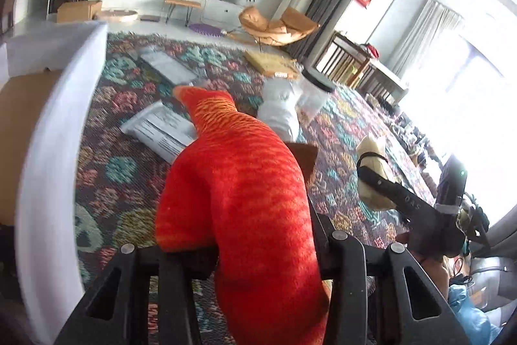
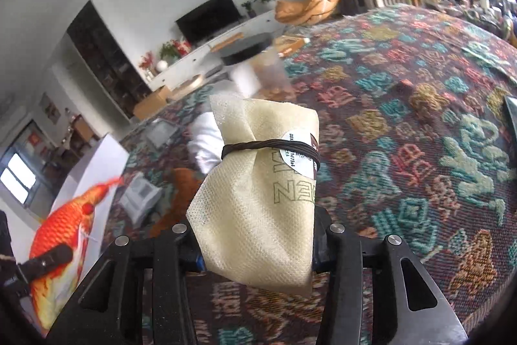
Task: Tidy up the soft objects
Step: 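Carry the fish and pouch to the white box, release, and return over the table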
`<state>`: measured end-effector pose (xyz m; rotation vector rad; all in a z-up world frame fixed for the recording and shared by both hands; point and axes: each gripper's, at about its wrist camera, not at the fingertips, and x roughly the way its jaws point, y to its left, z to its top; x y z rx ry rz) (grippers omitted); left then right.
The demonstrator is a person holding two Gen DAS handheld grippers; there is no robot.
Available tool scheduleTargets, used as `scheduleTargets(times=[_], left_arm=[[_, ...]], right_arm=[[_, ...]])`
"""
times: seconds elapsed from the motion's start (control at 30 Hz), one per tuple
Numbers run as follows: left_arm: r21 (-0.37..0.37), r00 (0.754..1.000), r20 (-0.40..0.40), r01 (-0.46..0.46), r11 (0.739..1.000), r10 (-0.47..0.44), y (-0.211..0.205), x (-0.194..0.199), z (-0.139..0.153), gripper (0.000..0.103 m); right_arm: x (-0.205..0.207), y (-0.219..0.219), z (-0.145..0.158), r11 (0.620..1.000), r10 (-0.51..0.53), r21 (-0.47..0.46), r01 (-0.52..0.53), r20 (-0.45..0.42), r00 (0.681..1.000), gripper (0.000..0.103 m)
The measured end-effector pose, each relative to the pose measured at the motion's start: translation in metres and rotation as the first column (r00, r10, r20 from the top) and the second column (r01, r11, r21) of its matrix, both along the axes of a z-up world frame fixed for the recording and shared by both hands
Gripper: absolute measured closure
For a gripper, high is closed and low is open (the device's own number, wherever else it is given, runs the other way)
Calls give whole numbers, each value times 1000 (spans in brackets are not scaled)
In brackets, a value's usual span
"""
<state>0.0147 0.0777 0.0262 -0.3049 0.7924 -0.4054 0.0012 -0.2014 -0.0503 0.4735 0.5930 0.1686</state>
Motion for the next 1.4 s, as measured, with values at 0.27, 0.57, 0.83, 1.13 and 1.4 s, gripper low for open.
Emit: scheduleTargets(times=[0.27, 0.57, 0.83, 1.13, 1.4], left_arm=[[138, 926, 106, -375, 917, 363, 164, -27, 56, 57], [338, 758, 72, -630, 699, 648, 258, -35, 11, 1], [154, 854, 86, -520, 840, 513, 187, -28, 14, 1], [155, 997, 61, -63, 986, 54, -2, -12, -4, 0], [302, 989, -84, -93, 949, 124, -26, 42, -92, 0]], right_arm=[[-4, 204, 118, 868, 496, -84, -489, 126, 859, 53], [13, 328, 121, 724, 688, -95, -683, 30, 725, 22], [27, 202, 52, 894, 349, -305, -329, 11, 937, 22], [31, 13, -31, 927, -254, -308, 214, -95, 962, 21], [46, -6, -64, 913, -258, -372, 168, -206, 944, 22]])
